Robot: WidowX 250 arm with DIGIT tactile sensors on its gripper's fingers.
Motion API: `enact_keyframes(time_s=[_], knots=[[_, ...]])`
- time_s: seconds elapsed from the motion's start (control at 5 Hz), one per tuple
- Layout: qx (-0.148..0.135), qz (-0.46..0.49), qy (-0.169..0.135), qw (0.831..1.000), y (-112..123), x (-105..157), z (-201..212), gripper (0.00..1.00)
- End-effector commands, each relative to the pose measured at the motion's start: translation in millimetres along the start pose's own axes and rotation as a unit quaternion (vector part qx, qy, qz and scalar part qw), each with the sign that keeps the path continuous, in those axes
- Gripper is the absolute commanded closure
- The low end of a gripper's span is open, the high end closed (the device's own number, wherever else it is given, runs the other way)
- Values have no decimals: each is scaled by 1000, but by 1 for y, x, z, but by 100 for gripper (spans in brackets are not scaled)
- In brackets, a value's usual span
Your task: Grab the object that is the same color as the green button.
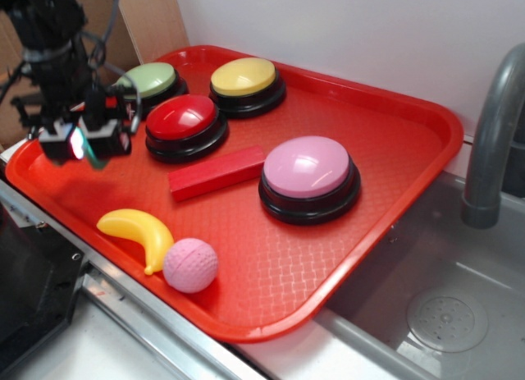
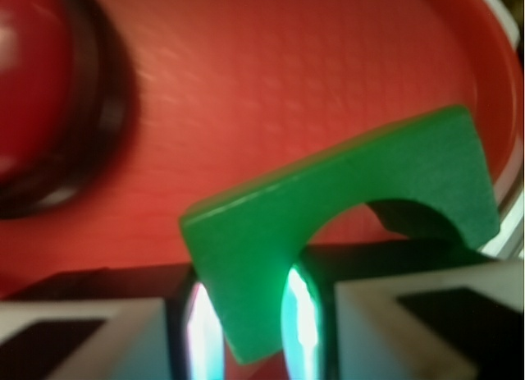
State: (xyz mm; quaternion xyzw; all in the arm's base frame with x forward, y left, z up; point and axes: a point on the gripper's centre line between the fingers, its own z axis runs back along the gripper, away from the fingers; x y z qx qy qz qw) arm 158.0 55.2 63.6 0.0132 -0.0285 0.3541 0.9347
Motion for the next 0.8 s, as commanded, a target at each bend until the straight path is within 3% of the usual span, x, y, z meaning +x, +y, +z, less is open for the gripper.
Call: enact_keyframes(time_s=[0.0, 0.2, 0.4, 0.6], knots=[[-36, -197, -30, 979, -32, 2, 70, 100], [-68, -279, -17, 958, -53, -7, 85, 100], [-61, -322, 4, 945, -69, -16, 79, 100], [-53, -307, 1, 950, -57, -28, 80, 100]])
